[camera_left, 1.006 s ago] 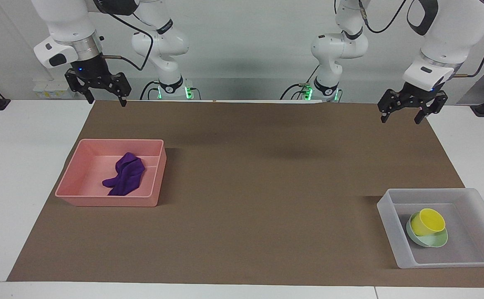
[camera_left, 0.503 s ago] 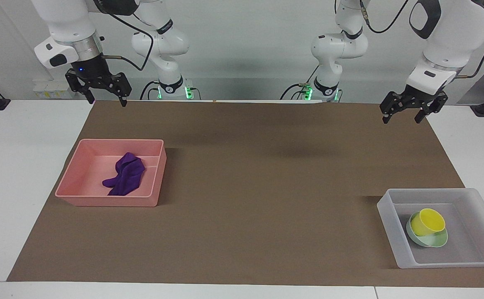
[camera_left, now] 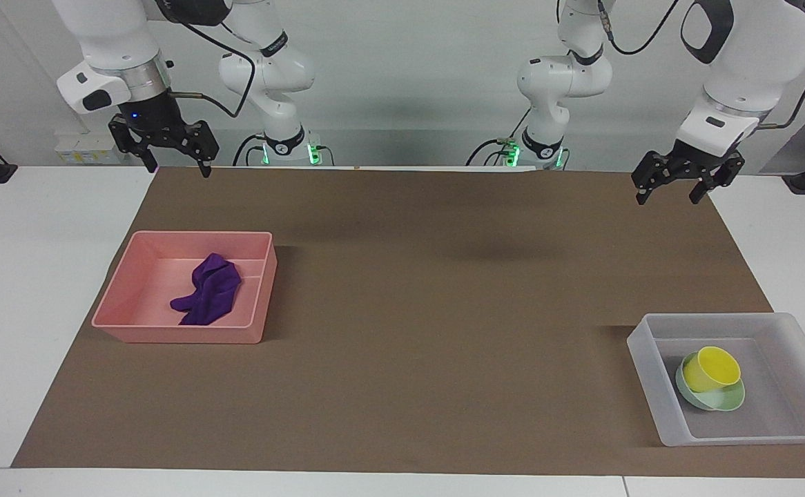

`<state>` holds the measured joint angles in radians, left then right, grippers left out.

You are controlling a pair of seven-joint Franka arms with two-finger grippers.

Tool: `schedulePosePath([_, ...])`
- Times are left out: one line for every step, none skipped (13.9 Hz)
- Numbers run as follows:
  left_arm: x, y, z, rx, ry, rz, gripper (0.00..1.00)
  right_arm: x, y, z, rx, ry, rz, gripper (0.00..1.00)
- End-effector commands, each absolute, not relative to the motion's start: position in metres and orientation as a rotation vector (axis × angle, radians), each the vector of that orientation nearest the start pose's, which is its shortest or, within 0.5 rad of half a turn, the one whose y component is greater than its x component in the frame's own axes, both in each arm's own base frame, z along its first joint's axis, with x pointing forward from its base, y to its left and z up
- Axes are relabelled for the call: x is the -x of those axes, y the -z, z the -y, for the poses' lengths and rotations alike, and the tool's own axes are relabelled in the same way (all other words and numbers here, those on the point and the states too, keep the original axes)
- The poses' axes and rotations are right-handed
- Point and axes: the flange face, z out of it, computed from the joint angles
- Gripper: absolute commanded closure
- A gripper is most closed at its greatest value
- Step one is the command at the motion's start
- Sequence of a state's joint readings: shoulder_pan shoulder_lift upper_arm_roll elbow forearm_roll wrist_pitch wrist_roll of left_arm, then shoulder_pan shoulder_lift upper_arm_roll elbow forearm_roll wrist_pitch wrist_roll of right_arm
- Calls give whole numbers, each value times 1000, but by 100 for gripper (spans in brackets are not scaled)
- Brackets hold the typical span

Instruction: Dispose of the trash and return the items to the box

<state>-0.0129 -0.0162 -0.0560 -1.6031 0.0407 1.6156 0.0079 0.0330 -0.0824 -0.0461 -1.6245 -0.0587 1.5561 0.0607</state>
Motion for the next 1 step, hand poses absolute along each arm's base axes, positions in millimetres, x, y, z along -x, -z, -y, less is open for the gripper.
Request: schedulePosePath([-546, -621, 33, 3113, 66, -105, 0, -518, -643, 14, 3186, 9, -109, 0])
